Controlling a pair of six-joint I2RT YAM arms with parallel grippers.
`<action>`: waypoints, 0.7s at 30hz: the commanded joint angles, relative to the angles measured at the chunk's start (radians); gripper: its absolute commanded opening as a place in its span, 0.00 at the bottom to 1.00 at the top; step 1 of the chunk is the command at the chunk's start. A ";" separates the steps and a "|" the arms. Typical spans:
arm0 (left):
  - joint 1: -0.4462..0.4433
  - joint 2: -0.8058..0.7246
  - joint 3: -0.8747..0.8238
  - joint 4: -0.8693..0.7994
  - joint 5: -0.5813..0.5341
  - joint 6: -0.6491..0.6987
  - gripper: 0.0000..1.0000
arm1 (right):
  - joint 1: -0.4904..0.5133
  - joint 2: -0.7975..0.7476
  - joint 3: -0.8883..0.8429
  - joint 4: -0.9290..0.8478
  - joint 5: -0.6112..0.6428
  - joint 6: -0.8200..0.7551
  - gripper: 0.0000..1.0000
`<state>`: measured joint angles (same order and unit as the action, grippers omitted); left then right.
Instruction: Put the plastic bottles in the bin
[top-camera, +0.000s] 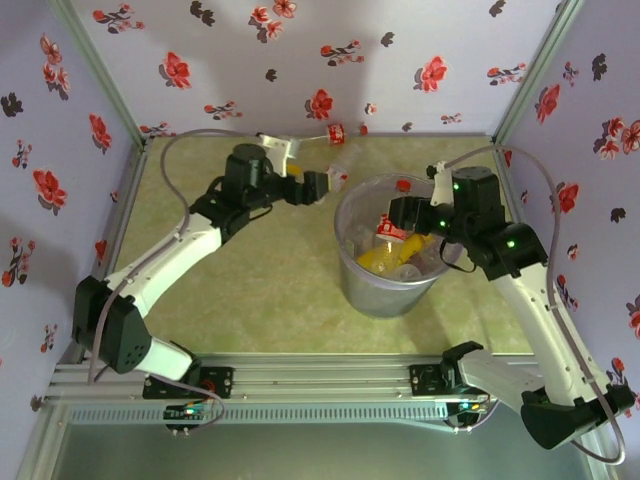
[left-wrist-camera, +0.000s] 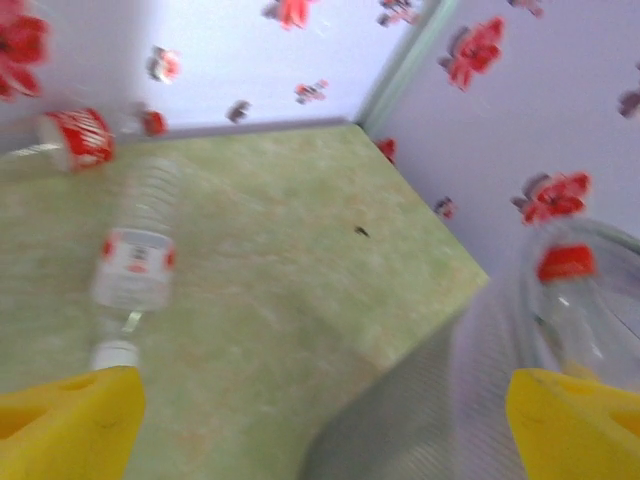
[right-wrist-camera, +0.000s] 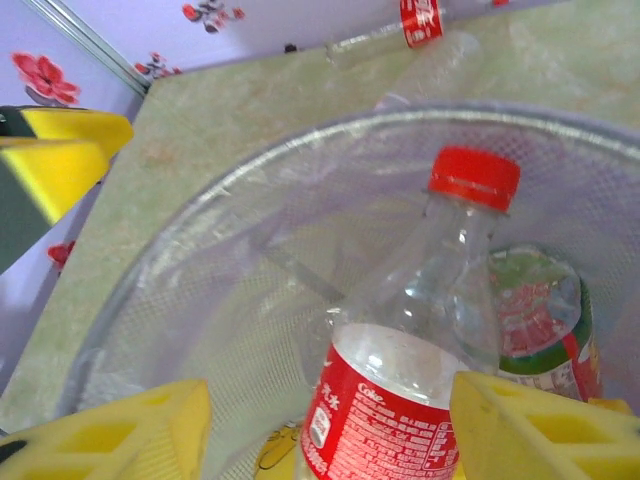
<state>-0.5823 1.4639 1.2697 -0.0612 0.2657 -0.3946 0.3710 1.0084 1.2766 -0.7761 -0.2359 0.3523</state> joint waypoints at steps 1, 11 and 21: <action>0.040 0.072 0.087 -0.058 -0.002 0.015 0.94 | -0.009 -0.017 0.029 -0.043 0.045 0.015 0.67; 0.059 0.498 0.371 -0.072 -0.125 0.093 1.00 | -0.010 0.015 0.031 0.044 0.110 0.079 0.72; 0.055 0.817 0.624 -0.101 -0.163 0.073 1.00 | -0.010 -0.018 -0.003 0.009 0.145 0.065 0.92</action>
<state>-0.5301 2.2410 1.8221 -0.1421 0.1295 -0.3336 0.3660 1.0172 1.2835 -0.7601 -0.1242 0.4213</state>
